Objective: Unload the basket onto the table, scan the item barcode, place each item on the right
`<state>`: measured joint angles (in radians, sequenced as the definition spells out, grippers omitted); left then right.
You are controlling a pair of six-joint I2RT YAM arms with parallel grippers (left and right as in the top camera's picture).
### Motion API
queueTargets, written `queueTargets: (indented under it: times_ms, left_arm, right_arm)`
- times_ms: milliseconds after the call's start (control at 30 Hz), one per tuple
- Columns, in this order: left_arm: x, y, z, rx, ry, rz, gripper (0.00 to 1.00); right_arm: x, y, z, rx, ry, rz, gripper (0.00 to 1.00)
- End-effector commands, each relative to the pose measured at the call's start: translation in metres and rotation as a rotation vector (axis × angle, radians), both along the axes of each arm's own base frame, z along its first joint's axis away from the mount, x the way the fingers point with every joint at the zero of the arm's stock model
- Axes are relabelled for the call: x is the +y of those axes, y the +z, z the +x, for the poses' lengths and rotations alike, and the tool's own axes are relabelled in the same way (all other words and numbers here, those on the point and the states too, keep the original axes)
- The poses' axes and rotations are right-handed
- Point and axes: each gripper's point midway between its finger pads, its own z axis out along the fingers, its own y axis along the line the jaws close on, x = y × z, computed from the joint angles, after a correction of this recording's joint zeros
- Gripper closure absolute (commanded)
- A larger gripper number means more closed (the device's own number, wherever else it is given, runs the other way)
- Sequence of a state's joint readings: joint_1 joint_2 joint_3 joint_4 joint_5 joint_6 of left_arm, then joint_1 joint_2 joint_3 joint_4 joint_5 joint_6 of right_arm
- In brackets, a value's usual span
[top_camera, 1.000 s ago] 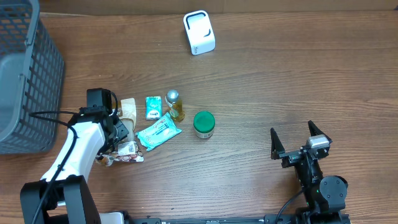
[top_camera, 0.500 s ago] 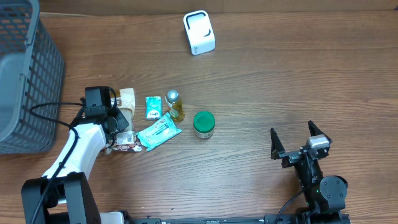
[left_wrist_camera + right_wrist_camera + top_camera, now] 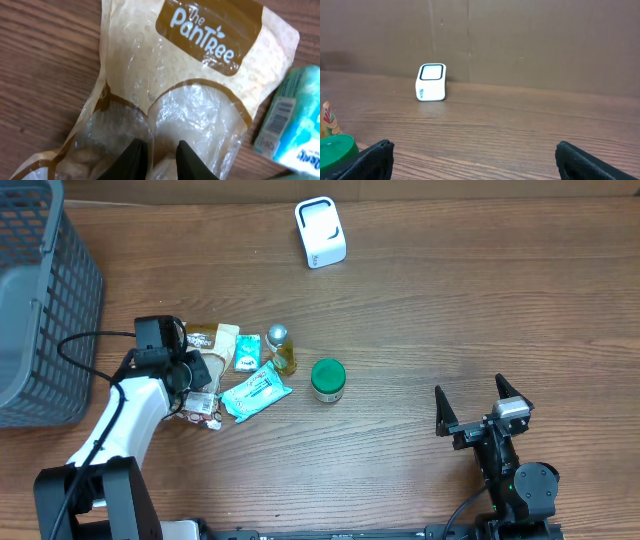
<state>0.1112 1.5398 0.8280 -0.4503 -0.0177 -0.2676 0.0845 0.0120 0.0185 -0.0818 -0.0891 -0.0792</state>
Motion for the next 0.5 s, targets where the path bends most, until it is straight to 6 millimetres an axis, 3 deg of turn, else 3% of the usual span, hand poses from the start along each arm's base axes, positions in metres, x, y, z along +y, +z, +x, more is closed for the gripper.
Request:
queueTargets:
  times_ms: [0, 67, 100, 233, 333, 400, 433, 467]
  left_arm:
    - [-0.001, 0.029, 0.024, -0.046, -0.051, 0.007, 0.76]
    - [0.000, 0.048, 0.033, -0.060, -0.069, 0.018, 0.75]
    - [0.001, 0.069, 0.042, -0.078, -0.068, 0.021, 0.75]
    - [0.004, 0.109, 0.063, -0.152, -0.067, 0.033, 0.67]
    - [0.006, 0.128, 0.077, -0.217, -0.065, 0.045, 0.44]
    - [0.007, 0.130, 0.080, -0.232, -0.064, 0.047, 0.29]
    - [0.006, 0.130, 0.079, -0.230, -0.064, 0.046, 0.04]
    - [0.006, 0.129, 0.079, -0.227, -0.064, 0.046, 0.00]
  right_arm:
    - [-0.002, -0.002, 0.001, -0.003, -0.012, -0.004, 0.00]
    - [-0.002, -0.002, 0.001, -0.003, -0.012, -0.004, 0.00]
    - [-0.002, -0.002, 0.001, -0.003, -0.012, -0.004, 0.00]
    - [-0.002, -0.002, 0.001, -0.003, -0.012, -0.004, 0.00]
    - [-0.002, -0.002, 0.001, -0.003, -0.012, -0.004, 0.00]
    - [-0.002, -0.002, 0.001, -0.003, -0.012, -0.004, 0.00]
    - [-0.002, -0.002, 0.001, -0.003, -0.012, -0.004, 0.00]
    - [-0.002, -0.002, 0.001, -0.003, -0.012, -0.004, 0.00]
